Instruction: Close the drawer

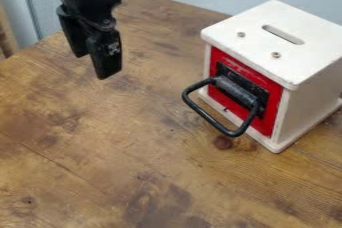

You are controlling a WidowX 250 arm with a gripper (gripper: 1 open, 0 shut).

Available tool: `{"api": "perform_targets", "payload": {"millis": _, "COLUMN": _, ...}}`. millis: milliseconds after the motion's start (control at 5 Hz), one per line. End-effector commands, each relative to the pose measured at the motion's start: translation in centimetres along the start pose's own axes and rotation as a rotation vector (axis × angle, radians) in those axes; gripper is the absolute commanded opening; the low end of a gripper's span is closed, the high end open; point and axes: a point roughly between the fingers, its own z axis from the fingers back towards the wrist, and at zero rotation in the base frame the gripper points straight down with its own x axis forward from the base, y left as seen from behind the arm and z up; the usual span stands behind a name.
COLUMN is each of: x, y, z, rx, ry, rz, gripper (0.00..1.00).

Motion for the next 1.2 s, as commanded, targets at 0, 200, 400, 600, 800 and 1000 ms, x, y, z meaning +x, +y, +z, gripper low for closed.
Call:
{"api": "perform_targets", "payload": {"millis": 0, "x": -0.5, "y": -0.2, "z": 1.2, "rx": 0.011, "ry": -0.039, "rz": -0.038, "gripper": 1.00}}
{"api": "perform_targets", "payload": {"millis": 200, "x": -0.1, "y": 0.2, "z": 1.0, "rx": 0.033, "ry": -0.042, "rz": 0.009, "gripper": 1.00}}
{"api": "perform_targets", "payload": {"millis": 400, "x": 0.5, "y": 0.6, "z": 0.7, "rx": 0.037, "ry": -0.040, "rz": 0.046, "gripper": 1.00}}
{"api": "perform_targets", "payload": {"millis": 600, "x": 0.2, "y": 0.4, "z": 0.8, "rx": 0.030, "ry": -0.042, "rz": 0.018, "gripper": 1.00}}
{"api": "perform_targets", "payload": {"millis": 800, "x": -0.2, "y": 0.2, "z": 0.9, "rx": 0.023, "ry": -0.042, "rz": 0.001, "gripper": 1.00}}
{"api": "perform_targets", "payload": {"millis": 1000, "x": 0.3, "y": 0.4, "z": 1.0, "rx": 0.024, "ry": -0.042, "rz": 0.002, "gripper": 1.00}}
